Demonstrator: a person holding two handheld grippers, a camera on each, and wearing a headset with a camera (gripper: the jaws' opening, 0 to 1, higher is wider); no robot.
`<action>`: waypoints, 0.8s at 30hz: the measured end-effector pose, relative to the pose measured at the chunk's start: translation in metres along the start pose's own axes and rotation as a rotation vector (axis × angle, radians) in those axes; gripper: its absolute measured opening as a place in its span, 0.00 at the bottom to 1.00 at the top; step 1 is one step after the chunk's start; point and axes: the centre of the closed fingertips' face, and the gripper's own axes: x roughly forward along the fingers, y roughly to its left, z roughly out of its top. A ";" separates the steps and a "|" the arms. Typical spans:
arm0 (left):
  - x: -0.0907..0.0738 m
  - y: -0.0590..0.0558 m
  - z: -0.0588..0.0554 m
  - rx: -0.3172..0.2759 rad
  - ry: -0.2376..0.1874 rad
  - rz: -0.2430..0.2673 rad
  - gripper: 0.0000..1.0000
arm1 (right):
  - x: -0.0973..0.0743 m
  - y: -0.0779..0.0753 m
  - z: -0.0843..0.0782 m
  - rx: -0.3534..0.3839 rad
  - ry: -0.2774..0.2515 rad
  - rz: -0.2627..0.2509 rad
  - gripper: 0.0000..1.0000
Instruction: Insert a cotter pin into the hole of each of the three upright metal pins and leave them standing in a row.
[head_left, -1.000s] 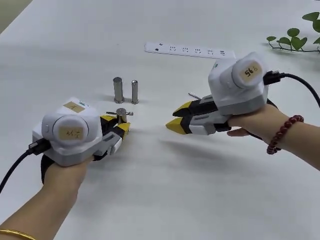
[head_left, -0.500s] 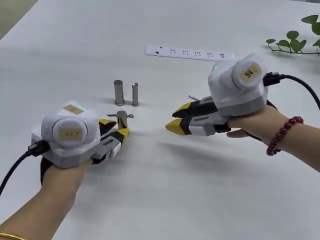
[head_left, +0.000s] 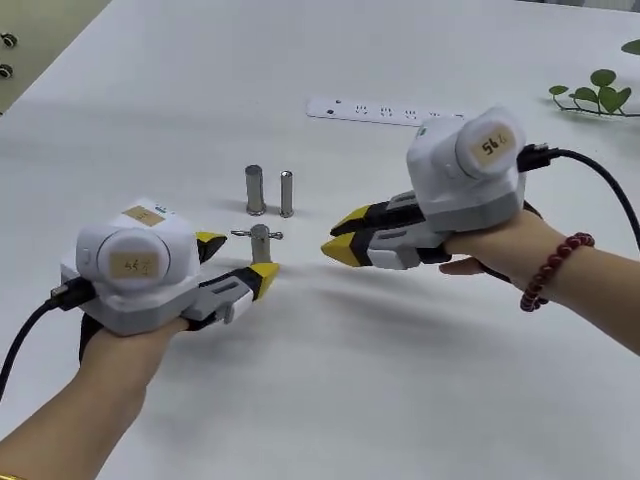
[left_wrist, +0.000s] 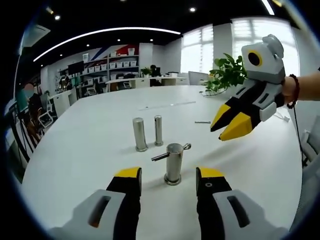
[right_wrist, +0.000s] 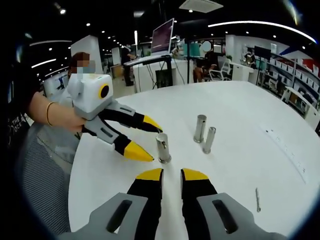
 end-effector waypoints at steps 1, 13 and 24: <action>-0.002 -0.001 0.001 -0.002 -0.005 -0.003 0.43 | 0.001 0.001 0.002 -0.002 -0.001 0.002 0.09; -0.019 -0.007 0.015 0.004 -0.023 -0.038 0.56 | 0.023 0.007 0.014 -0.022 -0.002 0.037 0.03; -0.033 -0.014 0.019 0.029 -0.012 -0.049 0.60 | 0.030 0.004 0.014 -0.014 0.000 0.048 0.01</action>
